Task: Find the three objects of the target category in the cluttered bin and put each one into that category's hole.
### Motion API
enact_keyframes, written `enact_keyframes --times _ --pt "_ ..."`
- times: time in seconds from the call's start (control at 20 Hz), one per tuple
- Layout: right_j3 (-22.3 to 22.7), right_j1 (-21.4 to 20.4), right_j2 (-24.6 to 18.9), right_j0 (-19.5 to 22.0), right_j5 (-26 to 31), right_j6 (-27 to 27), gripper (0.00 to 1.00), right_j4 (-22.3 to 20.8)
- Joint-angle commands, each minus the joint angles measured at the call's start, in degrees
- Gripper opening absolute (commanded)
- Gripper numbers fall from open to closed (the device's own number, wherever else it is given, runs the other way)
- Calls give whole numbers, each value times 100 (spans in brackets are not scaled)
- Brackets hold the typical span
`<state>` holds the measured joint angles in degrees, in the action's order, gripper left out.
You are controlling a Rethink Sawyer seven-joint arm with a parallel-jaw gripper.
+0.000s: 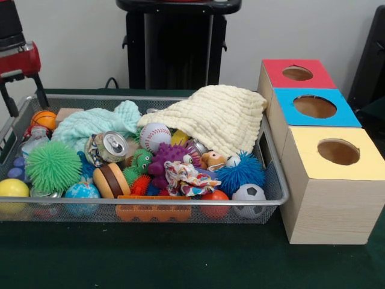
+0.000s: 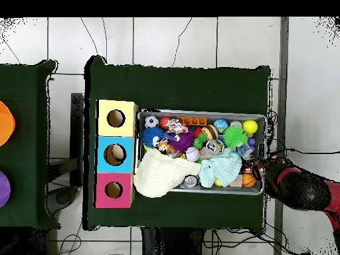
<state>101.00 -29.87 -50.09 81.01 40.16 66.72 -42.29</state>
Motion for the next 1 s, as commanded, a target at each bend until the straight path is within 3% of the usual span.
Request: enact_keyframes --times 0.05,0.55,1.0 --pt "99 462 294 -217 -78 -955 100 -565" --pt "-163 919 393 -349 -364 -783 100 -903" --pt "-215 963 356 -323 -331 -795 100 -974"
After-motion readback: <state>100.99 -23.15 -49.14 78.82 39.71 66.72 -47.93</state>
